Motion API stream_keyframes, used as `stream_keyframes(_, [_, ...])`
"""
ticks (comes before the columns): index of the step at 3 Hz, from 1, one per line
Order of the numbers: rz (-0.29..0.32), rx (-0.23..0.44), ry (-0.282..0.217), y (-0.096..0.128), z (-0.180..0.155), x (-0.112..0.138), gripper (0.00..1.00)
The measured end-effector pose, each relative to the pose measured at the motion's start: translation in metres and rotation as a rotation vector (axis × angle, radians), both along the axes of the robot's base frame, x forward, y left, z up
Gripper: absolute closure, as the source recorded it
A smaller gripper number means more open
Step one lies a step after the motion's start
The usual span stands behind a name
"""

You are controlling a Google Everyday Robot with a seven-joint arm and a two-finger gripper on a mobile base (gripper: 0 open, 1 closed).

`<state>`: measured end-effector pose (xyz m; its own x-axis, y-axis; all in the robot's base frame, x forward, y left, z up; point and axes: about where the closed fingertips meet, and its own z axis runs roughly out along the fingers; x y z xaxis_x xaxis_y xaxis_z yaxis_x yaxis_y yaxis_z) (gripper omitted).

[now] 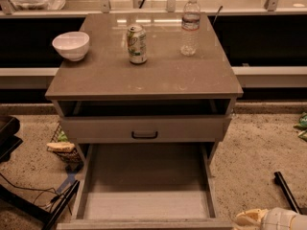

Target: Close middle drawer

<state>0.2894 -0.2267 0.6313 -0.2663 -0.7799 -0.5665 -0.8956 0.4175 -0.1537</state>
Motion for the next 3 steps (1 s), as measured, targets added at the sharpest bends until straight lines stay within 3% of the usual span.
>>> stream_keyframes(2, [0.003,0.034,0.016,0.004,-0.013,-0.002,1.00])
stream_keyframes(3, [0.010,0.123,0.048,0.016,-0.048,-0.013,1.00])
